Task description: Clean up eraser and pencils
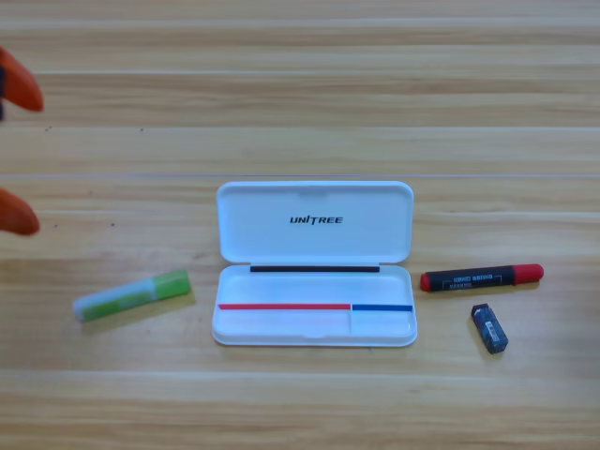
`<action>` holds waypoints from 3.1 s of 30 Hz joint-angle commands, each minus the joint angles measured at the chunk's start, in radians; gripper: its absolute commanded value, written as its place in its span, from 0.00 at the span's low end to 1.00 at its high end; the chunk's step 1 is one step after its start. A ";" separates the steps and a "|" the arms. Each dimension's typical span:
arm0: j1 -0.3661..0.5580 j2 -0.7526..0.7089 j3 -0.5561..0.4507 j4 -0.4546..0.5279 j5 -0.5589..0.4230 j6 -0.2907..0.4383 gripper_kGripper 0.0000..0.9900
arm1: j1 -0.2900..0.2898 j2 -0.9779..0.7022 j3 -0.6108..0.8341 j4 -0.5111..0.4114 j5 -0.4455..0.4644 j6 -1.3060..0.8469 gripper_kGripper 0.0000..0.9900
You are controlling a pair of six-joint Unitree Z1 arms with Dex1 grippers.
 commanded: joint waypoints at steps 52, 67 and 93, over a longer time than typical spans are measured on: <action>0.231 0.542 0.228 -0.321 -0.159 0.016 1.00 | -0.009 0.800 -0.195 -0.051 0.112 0.432 0.56; 0.263 0.551 0.260 -0.365 -0.168 0.042 1.00 | -0.018 0.789 -0.152 -0.002 0.169 0.455 0.48; 0.271 0.626 0.255 -0.431 -0.177 0.056 1.00 | -0.078 0.648 -0.206 0.132 0.115 -0.104 0.00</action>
